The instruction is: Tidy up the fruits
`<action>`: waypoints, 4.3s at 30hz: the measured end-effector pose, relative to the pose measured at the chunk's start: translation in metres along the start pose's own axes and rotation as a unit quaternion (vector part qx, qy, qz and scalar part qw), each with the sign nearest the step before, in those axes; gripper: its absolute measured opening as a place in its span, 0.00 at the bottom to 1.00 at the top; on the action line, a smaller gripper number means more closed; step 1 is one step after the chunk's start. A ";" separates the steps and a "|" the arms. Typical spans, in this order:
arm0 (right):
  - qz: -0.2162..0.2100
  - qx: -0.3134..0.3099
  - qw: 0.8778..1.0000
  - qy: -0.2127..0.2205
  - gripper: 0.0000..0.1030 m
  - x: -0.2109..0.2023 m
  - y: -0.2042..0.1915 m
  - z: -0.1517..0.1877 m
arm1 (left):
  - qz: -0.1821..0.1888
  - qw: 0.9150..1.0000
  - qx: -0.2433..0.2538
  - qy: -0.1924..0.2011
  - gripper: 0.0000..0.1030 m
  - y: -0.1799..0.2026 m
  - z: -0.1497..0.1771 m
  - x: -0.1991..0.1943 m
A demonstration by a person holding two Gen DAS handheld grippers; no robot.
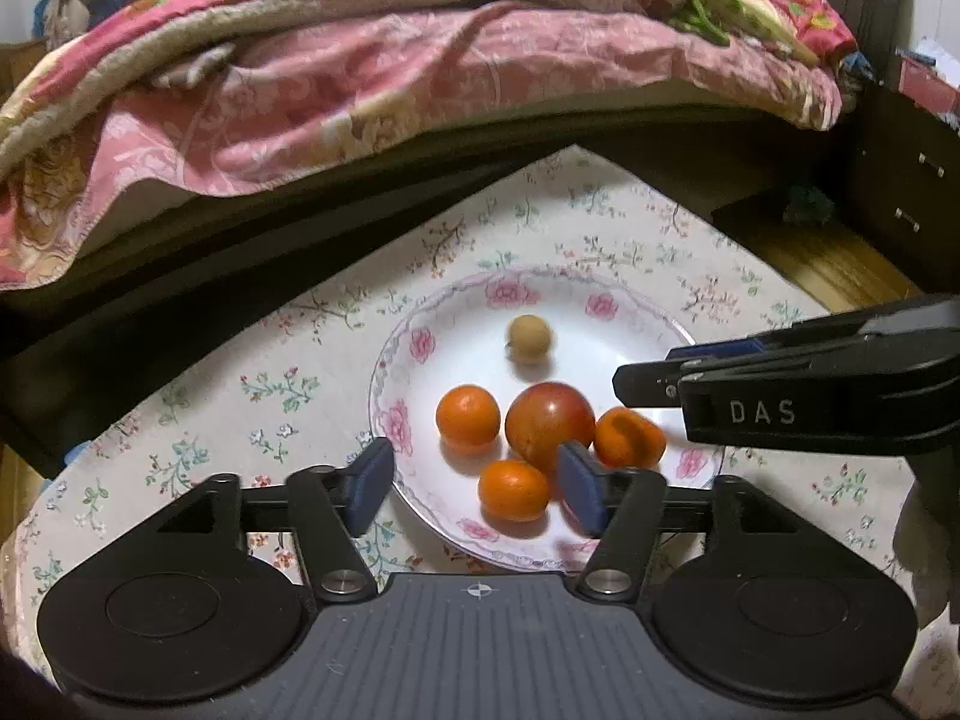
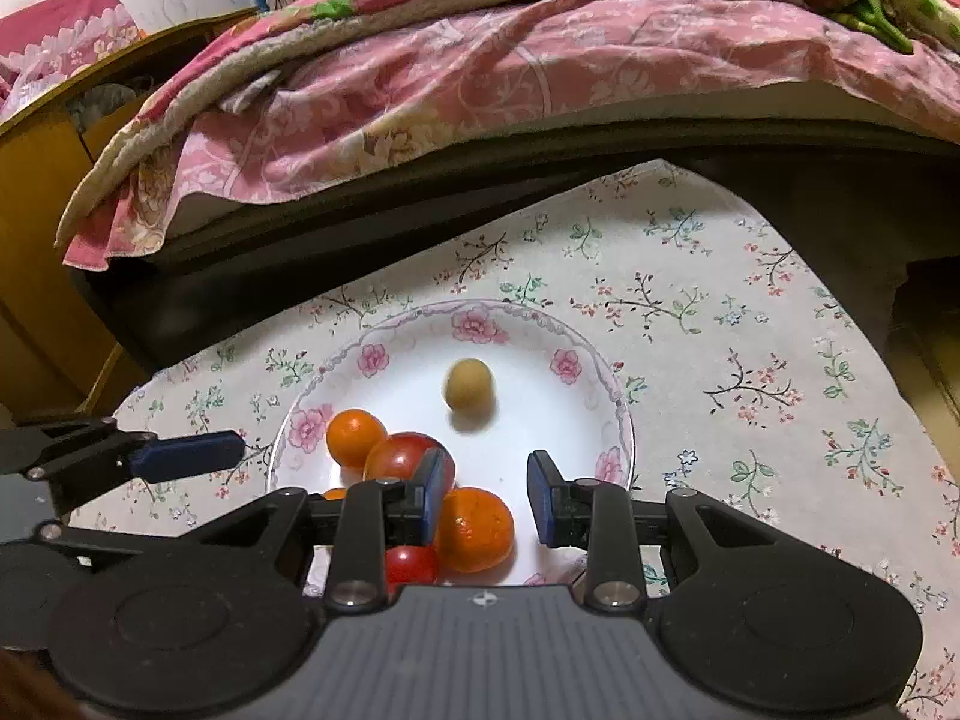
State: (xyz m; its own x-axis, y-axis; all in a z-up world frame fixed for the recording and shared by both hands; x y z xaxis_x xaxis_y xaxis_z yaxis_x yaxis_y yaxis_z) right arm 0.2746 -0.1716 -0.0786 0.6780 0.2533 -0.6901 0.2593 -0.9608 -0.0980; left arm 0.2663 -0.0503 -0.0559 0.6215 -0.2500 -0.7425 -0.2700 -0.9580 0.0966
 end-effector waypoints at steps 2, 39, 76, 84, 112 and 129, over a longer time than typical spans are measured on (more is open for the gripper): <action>0.000 0.001 1.000 0.002 0.32 -0.003 -0.001 -0.001 | -0.006 1.000 0.000 0.010 0.73 -0.001 -0.002 -0.004; 0.016 0.013 1.000 0.003 0.33 -0.070 -0.027 0.048 | -0.039 0.997 0.050 0.034 1.00 -0.001 0.028 -0.048; -0.014 -0.112 0.991 -0.073 0.32 -0.007 -0.065 0.091 | -0.025 0.998 0.064 0.003 0.99 -0.017 0.061 -0.054; -0.016 -0.101 0.992 -0.079 0.29 -0.010 -0.064 0.093 | -0.029 0.997 0.069 -0.002 0.99 -0.016 0.062 -0.053; -0.006 -0.084 0.994 -0.074 0.29 -0.024 -0.051 0.090 | -0.019 0.995 0.098 -0.031 0.99 0.004 0.073 -0.039; -0.004 -0.083 0.994 -0.075 0.29 -0.035 -0.042 0.093 | -0.009 0.991 0.121 -0.057 0.98 0.024 0.085 -0.020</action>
State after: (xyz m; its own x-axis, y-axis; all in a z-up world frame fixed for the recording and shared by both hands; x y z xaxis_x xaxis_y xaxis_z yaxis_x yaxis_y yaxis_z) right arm 0.1762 -0.1509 -0.1175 0.5686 0.2300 -0.7898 0.3832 -0.9236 0.0069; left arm 0.1849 -0.0564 -0.0948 0.5438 -0.2026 -0.8144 -0.4370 -0.8968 -0.0687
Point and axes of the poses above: each gripper's, at about its wrist camera, not at the fingertips, and x roughly the way its jaws point, y to its right, z to its underside, the point moved 8 cm from there along x, roughly the way its jaws point, and after that the axes turned 8 degrees about -x, right-handed, at the moved point
